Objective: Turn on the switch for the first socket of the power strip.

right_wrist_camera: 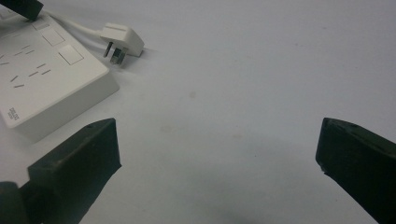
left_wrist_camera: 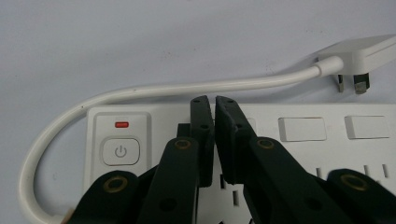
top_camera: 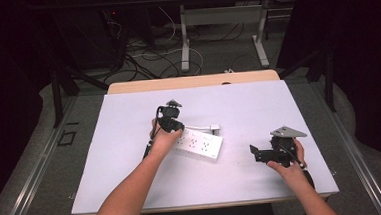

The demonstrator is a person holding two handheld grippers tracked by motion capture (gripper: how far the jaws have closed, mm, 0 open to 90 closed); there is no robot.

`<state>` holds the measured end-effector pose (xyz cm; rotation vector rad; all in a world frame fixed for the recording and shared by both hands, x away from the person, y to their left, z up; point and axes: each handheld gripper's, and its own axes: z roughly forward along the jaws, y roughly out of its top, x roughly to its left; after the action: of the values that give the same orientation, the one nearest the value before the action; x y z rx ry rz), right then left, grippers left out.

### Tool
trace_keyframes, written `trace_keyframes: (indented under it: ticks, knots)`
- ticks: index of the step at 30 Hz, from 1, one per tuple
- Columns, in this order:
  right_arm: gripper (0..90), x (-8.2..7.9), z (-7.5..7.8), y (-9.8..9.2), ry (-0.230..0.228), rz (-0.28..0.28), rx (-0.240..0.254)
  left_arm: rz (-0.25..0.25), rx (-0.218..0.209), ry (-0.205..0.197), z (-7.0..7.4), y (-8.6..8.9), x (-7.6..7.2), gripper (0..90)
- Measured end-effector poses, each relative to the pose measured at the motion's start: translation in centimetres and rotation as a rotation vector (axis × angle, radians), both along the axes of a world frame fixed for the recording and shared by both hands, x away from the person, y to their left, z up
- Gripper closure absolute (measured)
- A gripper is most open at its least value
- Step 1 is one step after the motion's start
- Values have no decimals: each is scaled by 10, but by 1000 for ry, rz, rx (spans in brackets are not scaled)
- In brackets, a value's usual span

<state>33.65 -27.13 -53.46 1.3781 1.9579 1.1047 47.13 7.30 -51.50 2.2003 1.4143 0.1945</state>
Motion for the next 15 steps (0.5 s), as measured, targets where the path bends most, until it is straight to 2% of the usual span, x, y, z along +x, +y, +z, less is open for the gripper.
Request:
trace_keyframes:
  ticks: [3,15]
  knots:
    - [0,0,0,1,6,-1,2,-11,10,-5,0,0,0,847]
    - [0,-1,-1,1,7,-2,4,-6,-2,-15,3,-1,-2,749]
